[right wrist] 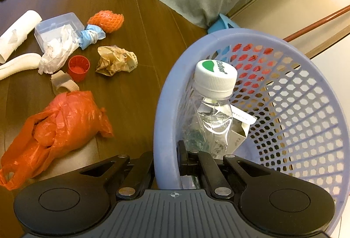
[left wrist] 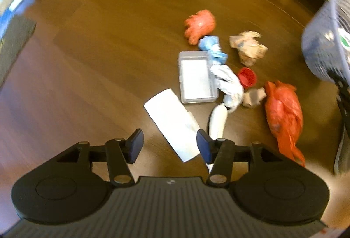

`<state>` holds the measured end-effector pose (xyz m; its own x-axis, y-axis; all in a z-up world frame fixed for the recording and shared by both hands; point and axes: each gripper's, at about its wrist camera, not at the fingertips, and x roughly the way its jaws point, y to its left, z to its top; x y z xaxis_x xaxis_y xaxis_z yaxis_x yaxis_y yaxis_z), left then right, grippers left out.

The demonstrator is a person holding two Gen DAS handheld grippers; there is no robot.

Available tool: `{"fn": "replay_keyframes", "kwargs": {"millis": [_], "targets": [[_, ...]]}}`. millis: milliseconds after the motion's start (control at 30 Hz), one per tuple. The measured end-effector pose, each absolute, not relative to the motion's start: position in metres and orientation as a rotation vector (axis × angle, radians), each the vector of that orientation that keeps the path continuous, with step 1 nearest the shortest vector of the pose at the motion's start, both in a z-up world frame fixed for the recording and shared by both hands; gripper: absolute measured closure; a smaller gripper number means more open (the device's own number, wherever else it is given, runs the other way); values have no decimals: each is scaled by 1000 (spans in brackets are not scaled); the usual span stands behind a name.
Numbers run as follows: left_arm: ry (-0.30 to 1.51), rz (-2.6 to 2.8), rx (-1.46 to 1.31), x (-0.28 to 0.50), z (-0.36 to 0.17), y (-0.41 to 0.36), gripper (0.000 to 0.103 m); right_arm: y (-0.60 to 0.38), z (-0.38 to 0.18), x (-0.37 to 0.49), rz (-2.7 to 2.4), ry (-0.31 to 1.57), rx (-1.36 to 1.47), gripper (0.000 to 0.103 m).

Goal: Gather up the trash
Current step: 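Grasp the white paper roll with the left gripper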

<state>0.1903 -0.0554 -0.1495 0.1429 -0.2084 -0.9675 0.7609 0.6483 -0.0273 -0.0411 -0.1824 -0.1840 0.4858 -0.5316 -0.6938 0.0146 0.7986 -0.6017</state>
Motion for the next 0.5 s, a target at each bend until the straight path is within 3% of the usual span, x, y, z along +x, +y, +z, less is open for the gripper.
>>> {"fn": "replay_keyframes", "kwargs": {"millis": [200,500], "targets": [[1333,-600,308,201,-191,-51,55,-184,-185,-43,-354,1018,-585,103],[1337,-499,278,181,-232,-56,55,-190,-188,-44,-357,1008,-587,103]]}}
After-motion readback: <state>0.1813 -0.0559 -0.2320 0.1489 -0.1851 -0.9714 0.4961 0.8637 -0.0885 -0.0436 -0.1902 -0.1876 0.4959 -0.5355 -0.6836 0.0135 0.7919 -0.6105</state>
